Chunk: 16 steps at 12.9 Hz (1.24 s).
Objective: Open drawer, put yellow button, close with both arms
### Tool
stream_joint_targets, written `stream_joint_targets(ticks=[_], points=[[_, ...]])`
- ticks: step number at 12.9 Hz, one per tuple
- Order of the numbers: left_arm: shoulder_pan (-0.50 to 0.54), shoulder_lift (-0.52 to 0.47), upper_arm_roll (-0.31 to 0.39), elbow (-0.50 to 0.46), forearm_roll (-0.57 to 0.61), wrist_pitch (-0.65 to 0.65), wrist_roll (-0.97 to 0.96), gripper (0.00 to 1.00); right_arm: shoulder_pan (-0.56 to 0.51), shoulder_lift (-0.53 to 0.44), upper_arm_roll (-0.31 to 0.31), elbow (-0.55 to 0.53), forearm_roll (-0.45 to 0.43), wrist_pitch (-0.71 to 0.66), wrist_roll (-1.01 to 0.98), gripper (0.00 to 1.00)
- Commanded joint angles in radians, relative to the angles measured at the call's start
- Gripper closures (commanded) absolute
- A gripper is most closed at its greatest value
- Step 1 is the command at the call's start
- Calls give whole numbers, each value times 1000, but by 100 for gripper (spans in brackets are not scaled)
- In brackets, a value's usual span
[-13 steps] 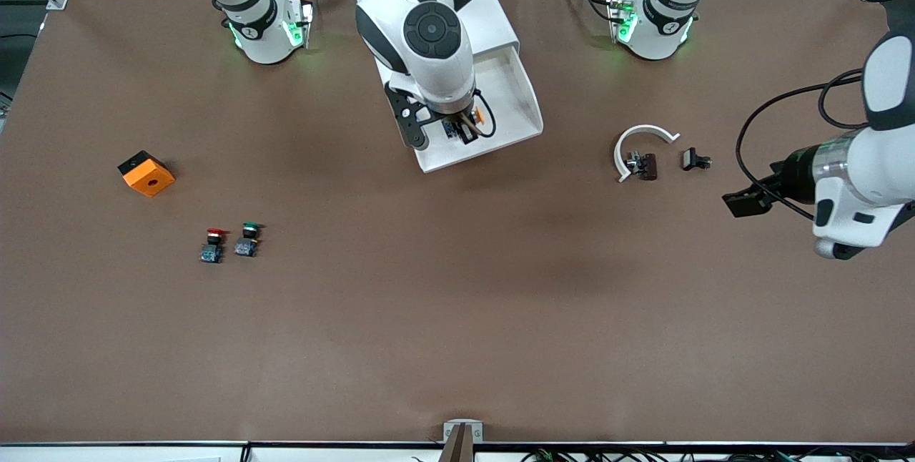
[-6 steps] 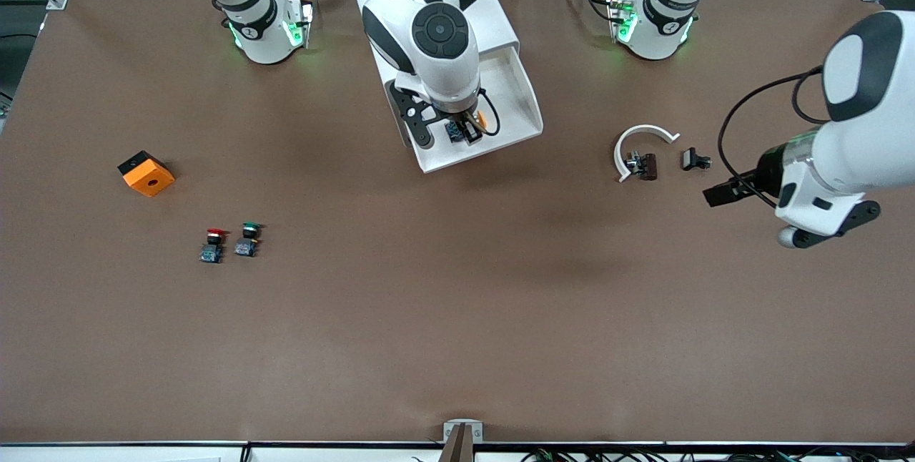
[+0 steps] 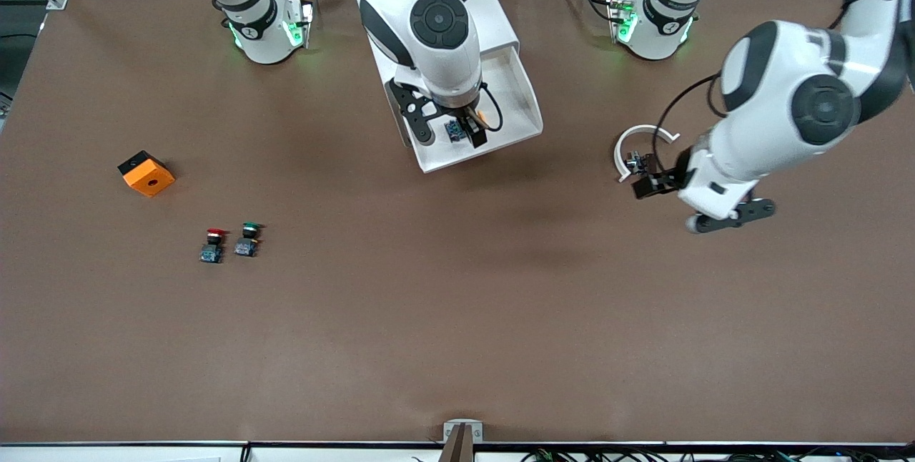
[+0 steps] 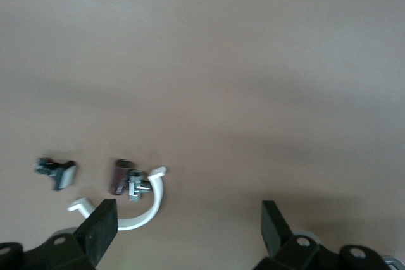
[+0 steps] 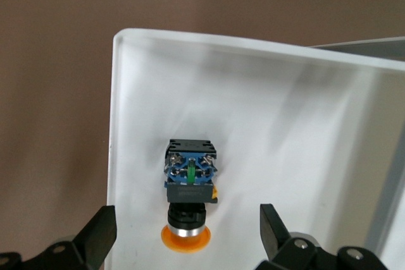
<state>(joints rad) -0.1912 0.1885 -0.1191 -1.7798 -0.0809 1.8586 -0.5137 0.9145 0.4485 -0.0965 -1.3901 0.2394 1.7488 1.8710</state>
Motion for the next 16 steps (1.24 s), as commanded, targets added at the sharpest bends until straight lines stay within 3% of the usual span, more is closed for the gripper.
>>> stream_joint_targets(ticks=[1,4,9,13,16], points=[[-28,3,-83,-72,20,100,-136,0,-12,-74,-11,23,23,-93,-76,0],[-97,31,-135,-70,18,148,-317,0,-52,-154,-14,23,23,-237,-324,0],[-244,95,-137,-50,10,223,-520,0,-233,-304,-25,10,14,-517,-960,0],[-297,126,-140,-32,4,257,-571,0,-461,-505,-26,-154,-5,-555,-1367,0],[-349,135,-140,-33,-13,255,-626,0,-578,-637,-26,-327,-119,-502,-1599,0]])
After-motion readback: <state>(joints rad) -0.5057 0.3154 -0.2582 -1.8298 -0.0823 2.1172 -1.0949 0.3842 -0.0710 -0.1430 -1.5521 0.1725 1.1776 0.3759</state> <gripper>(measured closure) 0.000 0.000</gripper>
